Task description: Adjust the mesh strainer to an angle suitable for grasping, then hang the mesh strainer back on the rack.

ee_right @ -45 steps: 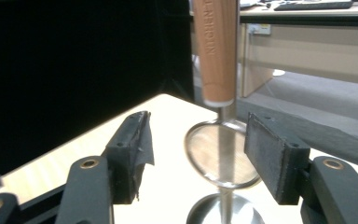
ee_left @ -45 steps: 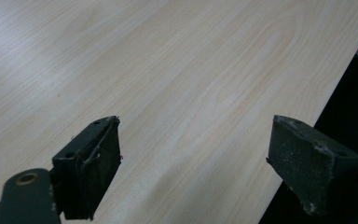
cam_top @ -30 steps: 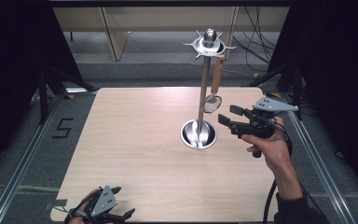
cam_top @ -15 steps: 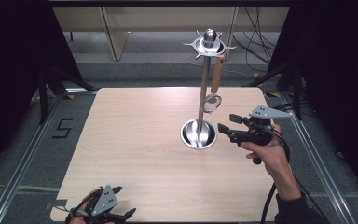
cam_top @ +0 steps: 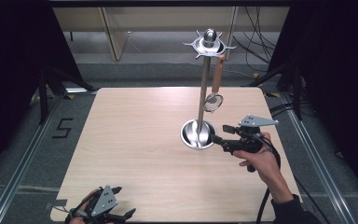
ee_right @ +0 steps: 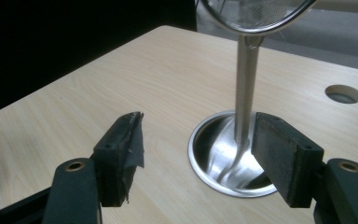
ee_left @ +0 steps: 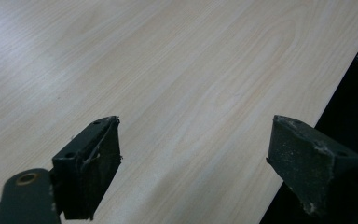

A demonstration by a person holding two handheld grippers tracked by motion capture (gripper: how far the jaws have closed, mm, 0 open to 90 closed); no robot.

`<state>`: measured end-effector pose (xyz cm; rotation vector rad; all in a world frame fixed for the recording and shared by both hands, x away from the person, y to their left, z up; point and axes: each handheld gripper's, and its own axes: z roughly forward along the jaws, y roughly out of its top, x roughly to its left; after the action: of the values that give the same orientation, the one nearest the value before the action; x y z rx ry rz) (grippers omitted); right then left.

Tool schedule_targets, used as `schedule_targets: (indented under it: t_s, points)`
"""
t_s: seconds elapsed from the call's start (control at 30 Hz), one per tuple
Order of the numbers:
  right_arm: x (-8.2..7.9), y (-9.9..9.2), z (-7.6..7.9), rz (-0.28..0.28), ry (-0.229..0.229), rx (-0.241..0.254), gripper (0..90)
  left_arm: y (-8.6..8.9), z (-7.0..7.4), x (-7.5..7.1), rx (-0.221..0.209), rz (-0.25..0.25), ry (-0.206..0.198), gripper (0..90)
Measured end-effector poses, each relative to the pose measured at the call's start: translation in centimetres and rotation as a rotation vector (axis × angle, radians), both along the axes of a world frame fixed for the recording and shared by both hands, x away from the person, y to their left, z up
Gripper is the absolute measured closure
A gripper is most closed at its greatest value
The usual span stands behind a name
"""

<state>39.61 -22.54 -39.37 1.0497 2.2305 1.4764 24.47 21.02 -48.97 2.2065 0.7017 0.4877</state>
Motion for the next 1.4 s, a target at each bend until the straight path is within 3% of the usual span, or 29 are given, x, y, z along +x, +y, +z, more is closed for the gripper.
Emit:
schedule_targets:
  t_s: [0.1,0.2,0.27,0.3,0.33,0.37,0.4,0.5,0.53,0.57,0.6,0.73,0.8,0.83,0.87,0.93,1.0,1.03,1.07,1.2,1.4]
  points:
    - [-0.2,0.7,-0.5,0.008,0.032,-0.001,34.7,0.0,0.0,-0.1,0.001,0.000,-0.005,16.2]
    - [-0.2,0.7,-0.8,0.008,0.022,-0.031,34.7,-0.2,-0.1,0.0,-0.021,0.009,0.005,16.2]
    - [0.0,0.9,-1.2,0.019,0.030,-0.025,34.7,-0.1,0.0,0.0,0.020,-0.001,-0.008,16.2]
    - [0.2,1.0,-1.4,0.005,-0.003,-0.029,34.7,-0.1,0.0,0.0,0.025,-0.006,-0.006,16.2]
    - [0.1,1.0,-1.4,0.022,0.042,-0.031,34.7,-0.1,0.0,0.1,0.025,-0.005,-0.007,16.2]
    - [0.0,1.1,-1.5,0.020,0.051,-0.023,34.7,0.0,0.1,0.1,0.035,-0.006,-0.007,16.2]
    - [0.0,1.2,-1.6,0.024,0.045,-0.021,34.7,-0.1,0.0,0.1,0.011,0.004,-0.006,16.2]
    - [0.1,1.2,-1.6,0.026,0.036,-0.022,34.7,-0.1,0.0,0.1,0.009,0.004,-0.007,16.2]
    - [0.0,1.2,-1.4,0.022,0.050,-0.029,34.7,0.1,0.0,0.1,0.040,-0.008,-0.006,16.2]
    - [0.0,1.2,-1.4,0.022,0.050,-0.029,34.7,0.1,0.0,0.1,0.040,-0.008,-0.006,16.3]
    - [0.3,1.2,-1.4,0.024,0.015,-0.041,34.7,0.1,-0.1,-0.1,0.013,0.006,-0.010,16.3]
    - [0.1,1.7,-1.6,0.033,0.052,-0.023,34.6,0.1,0.0,-0.2,0.009,0.009,-0.011,16.2]
    - [0.2,1.6,-1.7,0.044,0.031,-0.044,34.6,0.1,-0.1,-0.2,0.017,-0.002,-0.014,16.2]
    - [-0.1,1.8,-1.6,0.039,0.057,-0.030,34.6,0.1,-0.1,-0.2,0.017,-0.002,-0.014,16.3]
    - [0.1,1.8,-1.7,0.042,0.020,-0.045,34.5,0.1,0.0,-0.2,0.029,-0.008,-0.020,16.3]
    - [-0.3,2.0,-1.7,0.038,0.047,-0.040,34.2,0.1,-0.1,-0.2,0.009,-0.003,-0.014,16.2]
    - [-0.3,2.1,-1.9,0.065,0.022,-0.061,33.2,0.1,0.0,-0.2,0.012,0.006,-0.015,16.2]
    - [-0.5,2.3,-2.0,0.062,0.039,-0.047,32.9,0.1,0.0,-0.2,0.012,0.005,-0.016,16.3]
    - [-0.7,2.4,-2.0,0.061,0.042,-0.065,32.7,0.1,0.0,-0.3,0.014,0.003,-0.014,16.3]
    - [-0.9,2.8,-2.6,0.095,0.026,-0.067,32.1,0.2,0.0,-0.3,0.036,-0.002,-0.019,16.2]
    - [-1.6,3.2,-2.9,0.116,0.040,-0.074,29.7,0.2,0.0,-0.3,0.033,-0.001,-0.024,16.2]
